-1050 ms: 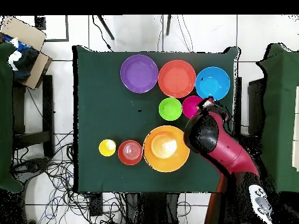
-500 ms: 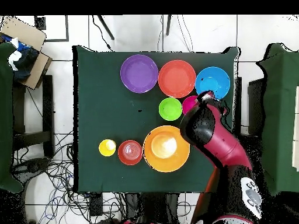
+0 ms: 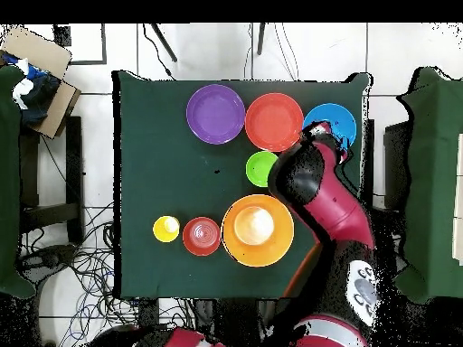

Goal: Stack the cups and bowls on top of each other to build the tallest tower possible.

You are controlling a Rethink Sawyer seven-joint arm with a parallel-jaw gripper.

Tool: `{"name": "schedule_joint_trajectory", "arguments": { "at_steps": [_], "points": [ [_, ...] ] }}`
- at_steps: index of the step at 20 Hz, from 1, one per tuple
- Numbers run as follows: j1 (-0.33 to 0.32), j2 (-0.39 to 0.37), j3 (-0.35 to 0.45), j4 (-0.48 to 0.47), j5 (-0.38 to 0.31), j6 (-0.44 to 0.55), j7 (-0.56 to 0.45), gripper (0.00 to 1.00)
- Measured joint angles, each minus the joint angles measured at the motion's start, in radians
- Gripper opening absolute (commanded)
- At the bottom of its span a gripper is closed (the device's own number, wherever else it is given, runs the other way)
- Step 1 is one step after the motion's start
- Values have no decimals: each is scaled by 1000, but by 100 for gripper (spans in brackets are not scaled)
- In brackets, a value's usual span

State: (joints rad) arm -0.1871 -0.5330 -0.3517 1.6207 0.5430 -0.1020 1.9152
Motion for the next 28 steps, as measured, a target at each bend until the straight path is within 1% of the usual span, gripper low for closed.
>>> {"name": "schedule_joint_trajectory", "arguments": {
  "at_steps": [1, 2, 3, 6, 10, 13, 14, 16, 17, 21, 28],
  "points": [
    [11, 4, -10, -6, 13, 7, 4, 100],
    [40, 12, -33, -19, 42, 33, 15, 100],
    [57, 16, -48, -26, 57, 51, 22, 100],
    [127, 31, -109, -54, 106, 153, 66, 100],
    [204, 35, -173, -79, 138, 301, 149, 100],
    [233, 35, -199, -90, 144, 364, 194, 100],
    [254, 35, -218, -100, 147, 414, 236, 100],
    [262, 35, -226, -106, 147, 434, 259, 100],
    [267, 35, -234, -114, 147, 450, 289, 100],
    [263, 35, -243, -117, 147, 453, 322, 100],
    [253, 36, -255, -117, 147, 453, 325, 100]
  ]
}}
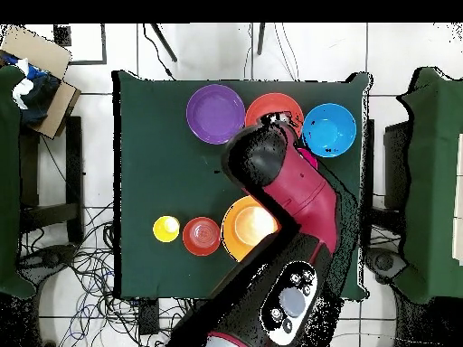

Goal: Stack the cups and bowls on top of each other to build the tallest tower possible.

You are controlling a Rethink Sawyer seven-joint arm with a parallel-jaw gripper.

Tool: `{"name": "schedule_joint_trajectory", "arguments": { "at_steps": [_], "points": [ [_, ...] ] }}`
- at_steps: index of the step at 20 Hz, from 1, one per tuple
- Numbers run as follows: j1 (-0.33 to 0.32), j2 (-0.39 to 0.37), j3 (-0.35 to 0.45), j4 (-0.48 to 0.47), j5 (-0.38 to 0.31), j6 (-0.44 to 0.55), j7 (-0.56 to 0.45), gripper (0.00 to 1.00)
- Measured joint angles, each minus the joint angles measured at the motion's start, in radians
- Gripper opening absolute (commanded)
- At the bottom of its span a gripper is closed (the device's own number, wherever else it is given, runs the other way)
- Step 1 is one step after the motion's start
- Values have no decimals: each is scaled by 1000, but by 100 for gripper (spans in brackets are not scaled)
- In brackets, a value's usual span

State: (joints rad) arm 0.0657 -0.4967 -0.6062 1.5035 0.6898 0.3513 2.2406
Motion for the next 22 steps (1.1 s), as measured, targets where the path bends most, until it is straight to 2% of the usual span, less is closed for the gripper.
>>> {"name": "schedule_joint_trajectory", "arguments": {
  "at_steps": [13, 22],
  "points": [
    [-1, 43, -26, -49, 8, 0, 0, 100],
    [-94, -27, -5, -4, 8, 0, 0, 100]
  ]
}}
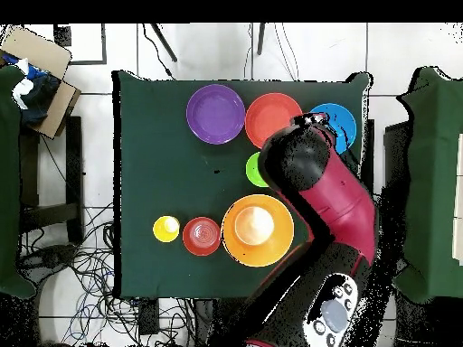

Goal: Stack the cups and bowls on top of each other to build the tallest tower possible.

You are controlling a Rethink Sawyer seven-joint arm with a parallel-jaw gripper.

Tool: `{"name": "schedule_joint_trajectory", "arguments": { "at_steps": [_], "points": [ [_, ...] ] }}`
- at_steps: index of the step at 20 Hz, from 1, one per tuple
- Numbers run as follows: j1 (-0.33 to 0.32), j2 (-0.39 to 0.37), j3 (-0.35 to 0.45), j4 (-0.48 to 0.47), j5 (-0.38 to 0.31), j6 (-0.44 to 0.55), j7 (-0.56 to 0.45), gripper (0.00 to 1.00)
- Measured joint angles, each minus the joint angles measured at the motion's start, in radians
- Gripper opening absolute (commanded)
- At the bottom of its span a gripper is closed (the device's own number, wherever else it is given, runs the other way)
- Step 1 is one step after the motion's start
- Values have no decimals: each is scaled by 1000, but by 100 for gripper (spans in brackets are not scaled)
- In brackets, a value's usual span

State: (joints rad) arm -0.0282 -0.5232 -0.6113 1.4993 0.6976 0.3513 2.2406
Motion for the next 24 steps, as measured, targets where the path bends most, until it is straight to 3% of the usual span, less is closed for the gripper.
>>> {"name": "schedule_joint_trajectory", "arguments": {
  "at_steps": [15, 24],
  "points": [
    [-10, 65, -14, -53, 8, 0, 0, 100],
    [-59, -27, 29, 42, -23, 0, 0, 100]
  ]
}}
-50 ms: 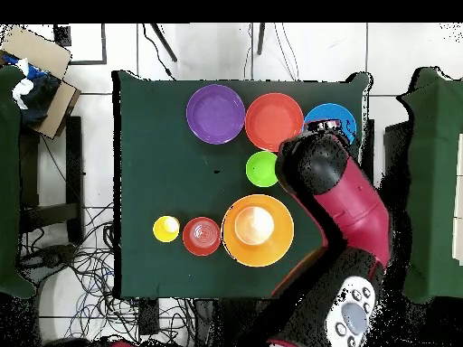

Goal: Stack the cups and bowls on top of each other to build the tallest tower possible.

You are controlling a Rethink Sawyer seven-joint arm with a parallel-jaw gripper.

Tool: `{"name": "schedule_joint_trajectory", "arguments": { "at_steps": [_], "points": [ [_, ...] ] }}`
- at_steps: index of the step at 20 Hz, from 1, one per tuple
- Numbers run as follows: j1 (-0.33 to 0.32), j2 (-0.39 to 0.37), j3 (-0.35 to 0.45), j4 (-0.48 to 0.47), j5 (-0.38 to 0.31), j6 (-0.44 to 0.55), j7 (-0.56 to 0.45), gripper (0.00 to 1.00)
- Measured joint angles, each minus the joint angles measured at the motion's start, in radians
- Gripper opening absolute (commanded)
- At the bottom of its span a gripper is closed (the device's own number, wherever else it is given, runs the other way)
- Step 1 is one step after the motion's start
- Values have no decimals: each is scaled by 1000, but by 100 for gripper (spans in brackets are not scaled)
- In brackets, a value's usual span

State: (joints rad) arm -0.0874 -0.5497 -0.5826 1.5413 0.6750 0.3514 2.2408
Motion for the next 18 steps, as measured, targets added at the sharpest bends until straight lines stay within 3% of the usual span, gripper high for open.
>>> {"name": "schedule_joint_trajectory", "arguments": {
  "at_steps": [12, 18],
  "points": [
    [-195, -171, 89, 187, -205, -48, 0, 100],
    [-221, -194, 116, 216, -270, -62, 0, 100]
  ]
}}
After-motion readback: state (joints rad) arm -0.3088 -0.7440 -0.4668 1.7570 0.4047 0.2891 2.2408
